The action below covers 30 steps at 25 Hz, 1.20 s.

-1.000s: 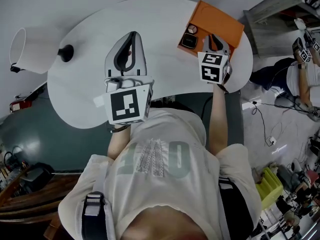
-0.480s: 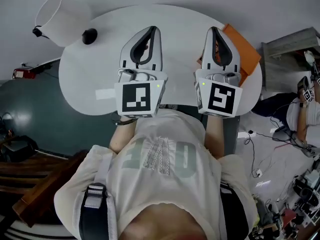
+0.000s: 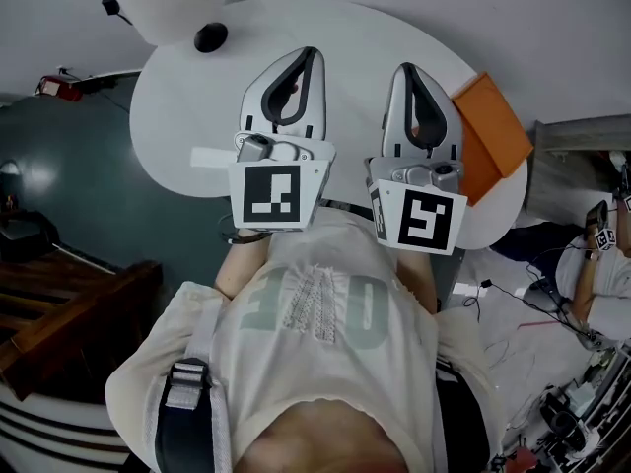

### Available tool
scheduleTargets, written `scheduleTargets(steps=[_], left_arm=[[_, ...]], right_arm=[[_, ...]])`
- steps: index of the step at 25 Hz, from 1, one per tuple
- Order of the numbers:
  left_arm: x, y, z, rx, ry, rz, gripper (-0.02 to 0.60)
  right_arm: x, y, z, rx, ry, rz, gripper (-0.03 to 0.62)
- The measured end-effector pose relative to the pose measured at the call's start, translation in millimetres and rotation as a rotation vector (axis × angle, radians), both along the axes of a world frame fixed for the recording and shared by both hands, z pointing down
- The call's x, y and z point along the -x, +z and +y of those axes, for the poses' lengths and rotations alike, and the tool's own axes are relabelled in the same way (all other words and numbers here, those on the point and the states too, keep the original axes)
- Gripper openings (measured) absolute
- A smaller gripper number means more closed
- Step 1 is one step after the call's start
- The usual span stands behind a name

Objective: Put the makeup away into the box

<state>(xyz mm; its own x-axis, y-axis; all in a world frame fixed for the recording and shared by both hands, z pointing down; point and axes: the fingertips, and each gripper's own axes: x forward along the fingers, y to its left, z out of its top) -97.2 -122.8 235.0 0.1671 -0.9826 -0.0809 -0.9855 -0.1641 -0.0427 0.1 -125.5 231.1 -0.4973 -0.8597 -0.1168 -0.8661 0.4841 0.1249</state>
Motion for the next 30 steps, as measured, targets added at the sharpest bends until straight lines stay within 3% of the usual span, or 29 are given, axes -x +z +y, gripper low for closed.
scheduleTargets(steps=[14, 30], left_arm=[[0, -5, 4, -0.017, 0.007, -0.002, 0.006], [0, -3, 9, -0.013, 0.024, -0.007, 0.006]], right_arm=[[9, 8, -1, 0.016, 0.008, 0.048, 0.005], [13, 12, 6, 0.029, 0.011, 0.034, 0.005]])
